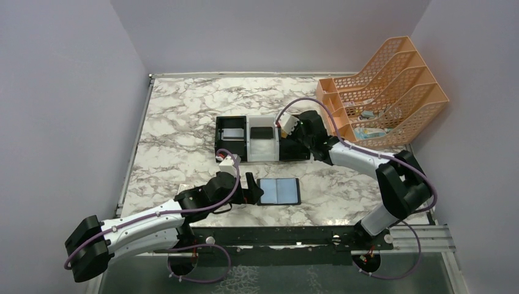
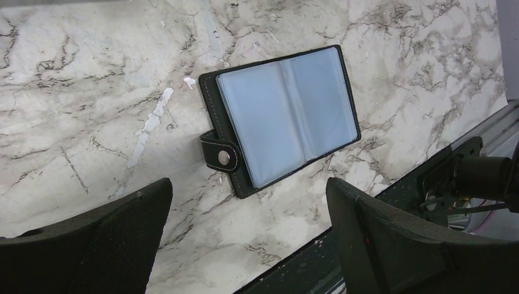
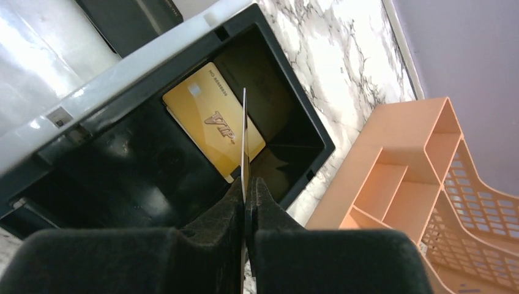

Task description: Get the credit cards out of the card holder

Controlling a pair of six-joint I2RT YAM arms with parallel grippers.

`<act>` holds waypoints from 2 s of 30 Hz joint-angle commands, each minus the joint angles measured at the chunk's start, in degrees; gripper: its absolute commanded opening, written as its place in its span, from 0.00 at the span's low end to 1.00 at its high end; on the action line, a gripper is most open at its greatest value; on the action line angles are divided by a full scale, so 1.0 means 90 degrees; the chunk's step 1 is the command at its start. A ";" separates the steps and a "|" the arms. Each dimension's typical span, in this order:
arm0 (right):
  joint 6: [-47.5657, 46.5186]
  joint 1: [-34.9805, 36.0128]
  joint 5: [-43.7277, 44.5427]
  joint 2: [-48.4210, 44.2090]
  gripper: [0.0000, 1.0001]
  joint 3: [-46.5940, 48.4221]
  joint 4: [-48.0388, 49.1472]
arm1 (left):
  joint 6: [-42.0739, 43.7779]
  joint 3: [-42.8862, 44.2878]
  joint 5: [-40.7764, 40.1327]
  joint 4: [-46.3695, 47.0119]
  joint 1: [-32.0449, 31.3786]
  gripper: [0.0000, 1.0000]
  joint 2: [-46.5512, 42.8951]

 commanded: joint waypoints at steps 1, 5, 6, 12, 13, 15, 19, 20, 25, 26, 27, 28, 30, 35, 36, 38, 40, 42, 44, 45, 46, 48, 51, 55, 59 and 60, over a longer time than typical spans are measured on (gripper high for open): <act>-0.0563 0.0053 0.0592 0.0477 0.03 0.0232 0.0013 | 0.0171 0.0081 -0.0172 -0.0084 0.0012 0.99 -0.0042; -0.0824 0.0053 0.0489 0.0750 0.03 0.0263 0.0262 | 0.0203 0.0075 -0.0221 -0.0110 0.0016 0.99 -0.0051; -0.0872 0.0053 0.0447 0.0815 0.04 0.0278 0.0324 | 0.0211 0.0074 -0.0221 -0.0107 0.0019 0.99 -0.0052; -0.1199 0.0052 0.0353 0.1171 0.05 0.0617 0.0133 | 0.0295 0.0079 -0.0190 -0.0189 0.0019 0.99 -0.0056; -0.1273 0.0053 0.0171 0.1214 0.05 0.0692 -0.0034 | 0.0314 0.0075 -0.0197 -0.0187 0.0012 0.99 -0.0068; -0.1350 0.0050 0.0132 0.1273 0.05 0.0746 0.0035 | 0.0330 0.0074 -0.0210 -0.0187 0.0019 0.99 -0.0061; -0.1439 0.0053 0.0125 0.1367 0.06 0.0891 0.0145 | 0.0378 0.0074 -0.0173 -0.0193 0.0021 0.99 -0.0061; -0.1484 0.0053 0.0113 0.1412 0.06 0.0922 0.0168 | 0.0387 0.0074 -0.0177 -0.0201 0.0012 0.99 -0.0057; -0.1788 0.0052 0.0013 0.1678 0.05 0.0996 0.0314 | 0.0399 0.0091 -0.0240 -0.0277 0.0018 0.99 -0.0101; -0.1846 0.0050 -0.0116 0.1694 0.06 0.0990 0.0324 | 0.0406 0.0093 -0.0243 -0.0292 0.0011 0.99 -0.0132; -0.1875 0.0052 -0.0248 0.1704 0.06 0.0975 0.0355 | 0.0409 0.0086 -0.0236 -0.0293 0.0018 0.99 -0.0168; -0.1901 0.0053 -0.0405 0.1698 0.06 0.0944 0.0435 | 0.0409 0.0074 -0.0231 -0.0293 0.0011 0.99 -0.0222; -0.1950 0.0053 -0.0498 0.1677 0.06 0.0845 0.0725 | 0.0437 0.0023 -0.0214 -0.0257 0.0019 0.99 -0.0309; -0.2097 0.0051 -0.0607 0.1677 0.06 0.0716 0.1123 | 0.0465 -0.0049 -0.0237 -0.0263 0.0021 0.99 -0.0500; -0.2168 0.0048 -0.0614 0.1695 0.06 0.0694 0.1174 | 0.0467 -0.0050 -0.0245 -0.0273 0.0021 0.99 -0.0518; -0.2231 0.0041 -0.0691 0.1746 0.06 0.0699 0.1224 | 0.0467 -0.0038 -0.0245 -0.0286 0.0021 0.99 -0.0513; -0.2313 0.0038 -0.0741 0.1798 0.06 0.0726 0.1206 | 0.0486 -0.0025 -0.0215 -0.0297 0.0021 0.99 -0.0483; -0.2339 0.0019 -0.0809 0.1839 0.06 0.0788 0.1163 | 0.0501 0.0000 -0.0185 -0.0340 0.0020 0.99 -0.0450; -0.2363 -0.0017 -0.0843 0.1893 0.06 0.0852 0.1113 | 0.0529 0.0007 -0.0156 -0.0369 0.0021 0.99 -0.0431; -0.2368 -0.0032 -0.0841 0.1899 0.06 0.0881 0.1059 | 0.0542 0.0019 -0.0147 -0.0384 0.0021 0.99 -0.0420; -0.2369 -0.0056 -0.0865 0.1895 0.06 0.0910 0.0994 | 0.0545 0.0026 -0.0144 -0.0410 0.0019 0.99 -0.0418; -0.2359 -0.0109 -0.0942 0.1839 0.06 0.0924 0.0850 | 0.0529 0.0034 -0.0173 -0.0482 0.0021 0.99 -0.0418; -0.2384 -0.0179 -0.1077 0.1728 0.05 0.0856 0.0722 | 0.0507 0.0025 -0.0260 -0.0521 0.0018 0.99 -0.0435; -0.2523 -0.0299 -0.1763 0.1555 0.03 0.0880 0.0187 | 0.0530 0.0034 -0.0310 -0.0550 0.0023 0.99 -0.0428; -0.2764 -0.0416 -0.1857 0.1571 0.03 0.0959 0.0293 | 0.0564 0.0055 -0.0271 -0.0557 0.0030 0.99 -0.0369; -0.2793 -0.0459 -0.1848 0.1607 0.03 0.1010 0.0271 | 0.0581 0.0063 -0.0262 -0.0561 0.0026 0.99 -0.0353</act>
